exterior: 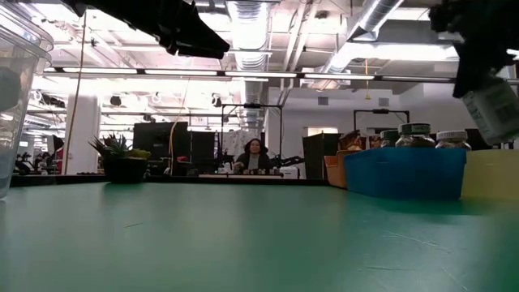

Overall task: Sort spices by type
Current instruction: Put the white seasoning bottle into the yellow bin

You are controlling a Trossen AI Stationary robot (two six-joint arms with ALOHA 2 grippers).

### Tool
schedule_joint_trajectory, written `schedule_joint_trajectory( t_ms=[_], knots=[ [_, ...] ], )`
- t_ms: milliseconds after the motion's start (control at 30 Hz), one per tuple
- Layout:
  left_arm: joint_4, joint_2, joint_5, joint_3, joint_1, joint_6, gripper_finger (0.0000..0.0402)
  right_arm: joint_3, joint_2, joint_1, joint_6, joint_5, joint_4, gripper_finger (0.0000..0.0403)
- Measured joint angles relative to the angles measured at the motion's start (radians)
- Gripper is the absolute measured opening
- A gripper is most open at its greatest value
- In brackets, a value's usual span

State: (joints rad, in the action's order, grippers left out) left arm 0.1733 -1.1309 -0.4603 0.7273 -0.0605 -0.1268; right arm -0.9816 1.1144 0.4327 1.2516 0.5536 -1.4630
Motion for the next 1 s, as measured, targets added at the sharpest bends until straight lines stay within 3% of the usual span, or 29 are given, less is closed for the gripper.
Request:
schedule_joint_trajectory(
  t_ms=[333, 700, 1000],
  knots=[
    [-0.004, 0.0, 0.0, 0.0, 0.0, -0.001, 0.0267, 0.132, -0.051, 0.099, 0.234, 0.139, -0.029, 0.0222],
    [-0.003, 0.0, 0.0, 0.0, 0.0, 0.001, 0.0267, 0.246, -0.134, 0.166, 0.344, 0.193, -0.007, 0.0223],
    [-0.004, 0.0, 0.0, 0.0, 0.0, 0.004, 0.0267, 0.28, -0.117, 0.166, 0.408, 0.261, 0.035, 0.0228]
  ],
)
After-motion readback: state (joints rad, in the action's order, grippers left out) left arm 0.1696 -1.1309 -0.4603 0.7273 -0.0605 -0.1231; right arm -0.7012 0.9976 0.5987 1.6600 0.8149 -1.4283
